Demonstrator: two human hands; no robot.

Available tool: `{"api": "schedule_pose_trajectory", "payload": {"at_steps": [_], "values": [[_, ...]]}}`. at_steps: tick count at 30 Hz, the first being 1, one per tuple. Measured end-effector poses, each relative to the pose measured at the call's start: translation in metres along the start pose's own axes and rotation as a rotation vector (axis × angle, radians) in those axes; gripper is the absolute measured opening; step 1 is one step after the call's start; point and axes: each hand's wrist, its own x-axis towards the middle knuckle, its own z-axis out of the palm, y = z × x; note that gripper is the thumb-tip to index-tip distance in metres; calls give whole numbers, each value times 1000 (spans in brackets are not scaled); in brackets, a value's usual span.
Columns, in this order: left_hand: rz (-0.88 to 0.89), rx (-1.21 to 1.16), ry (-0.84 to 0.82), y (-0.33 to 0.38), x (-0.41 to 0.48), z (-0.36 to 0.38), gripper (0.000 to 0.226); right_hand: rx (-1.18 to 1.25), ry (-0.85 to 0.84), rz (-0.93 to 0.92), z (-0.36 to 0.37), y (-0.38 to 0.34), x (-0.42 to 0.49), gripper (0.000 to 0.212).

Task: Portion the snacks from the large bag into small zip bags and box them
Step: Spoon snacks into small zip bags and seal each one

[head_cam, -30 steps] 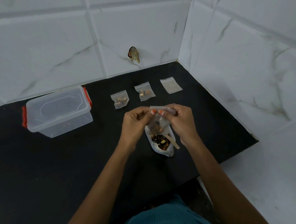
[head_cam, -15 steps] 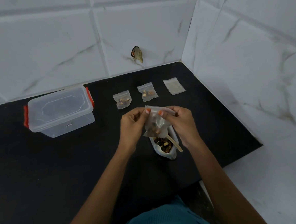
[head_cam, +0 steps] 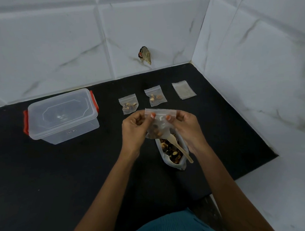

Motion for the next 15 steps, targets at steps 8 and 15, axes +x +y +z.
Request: {"api": "schedule_pose_trajectory", "payload": {"at_steps": [8,15], "values": [[-19,-6,29,-7,15,-17,14,-133,37,-118,16,3,30,10],[-121,46,-43,-24,37,-35,35,-132,15,-99,33,16,66,11]]}}
